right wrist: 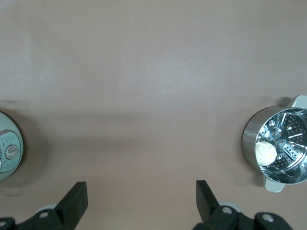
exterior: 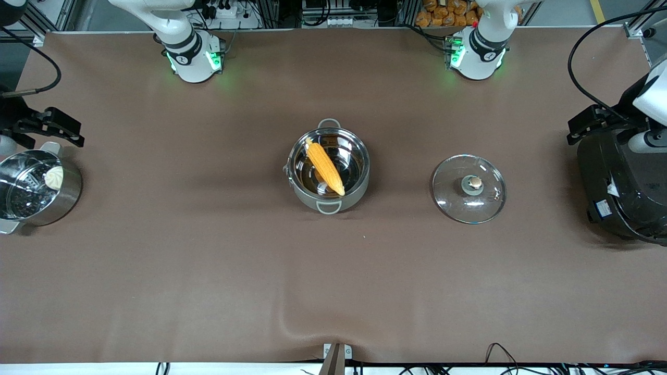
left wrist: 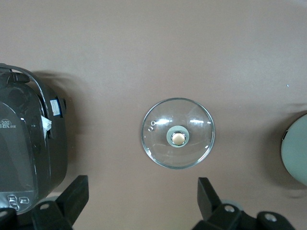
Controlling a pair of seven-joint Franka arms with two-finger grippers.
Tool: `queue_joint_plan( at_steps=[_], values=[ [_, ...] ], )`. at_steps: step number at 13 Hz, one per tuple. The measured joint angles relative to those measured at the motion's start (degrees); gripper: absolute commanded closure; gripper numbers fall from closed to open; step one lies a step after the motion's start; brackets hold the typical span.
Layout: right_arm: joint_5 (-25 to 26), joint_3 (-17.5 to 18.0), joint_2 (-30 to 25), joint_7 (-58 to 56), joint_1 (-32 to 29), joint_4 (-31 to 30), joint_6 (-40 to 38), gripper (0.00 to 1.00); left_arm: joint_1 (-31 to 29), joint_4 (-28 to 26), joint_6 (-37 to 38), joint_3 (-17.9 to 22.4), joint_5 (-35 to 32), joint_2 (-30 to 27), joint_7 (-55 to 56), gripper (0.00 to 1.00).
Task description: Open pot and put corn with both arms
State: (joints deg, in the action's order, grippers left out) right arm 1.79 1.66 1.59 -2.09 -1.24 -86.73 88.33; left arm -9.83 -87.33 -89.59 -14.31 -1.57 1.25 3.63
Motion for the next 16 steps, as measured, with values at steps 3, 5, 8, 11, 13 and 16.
queue_joint_plan(
  at_steps=[3, 5, 8, 11, 13, 16],
  values=[
    [0.0, -0.3, 0.0, 0.2, 0.0, -0.1, 0.0, 0.00, 0.0, 0.1, 0.1, 0.0, 0.0, 0.0, 0.0, 0.00],
    [0.0, -0.3, 0.0, 0.2, 0.0, -0.1, 0.0, 0.00, 0.0, 0.1, 0.2, 0.0, 0.0, 0.0, 0.0, 0.00],
    [0.0, -0.4, 0.0, 0.2, 0.0, -0.1, 0.0, 0.00, 0.0, 0.1, 0.2, 0.0, 0.0, 0.0, 0.0, 0.00],
    [0.0, -0.4, 0.0, 0.6, 0.0, -0.1, 0.0, 0.00, 0.0, 0.1, 0.3, -0.1, 0.0, 0.0, 0.0, 0.00],
    [-0.1, -0.4, 0.0, 1.2, 0.0, -0.1, 0.0, 0.00, 0.0, 0.1, 0.3, -0.2, 0.0, 0.0, 0.0, 0.00],
    [-0.6, -0.4, 0.0, 1.4, 0.0, -0.1, 0.0, 0.00, 0.0, 0.1, 0.3, -0.4, 0.0, 0.0, 0.0, 0.00]
  ],
)
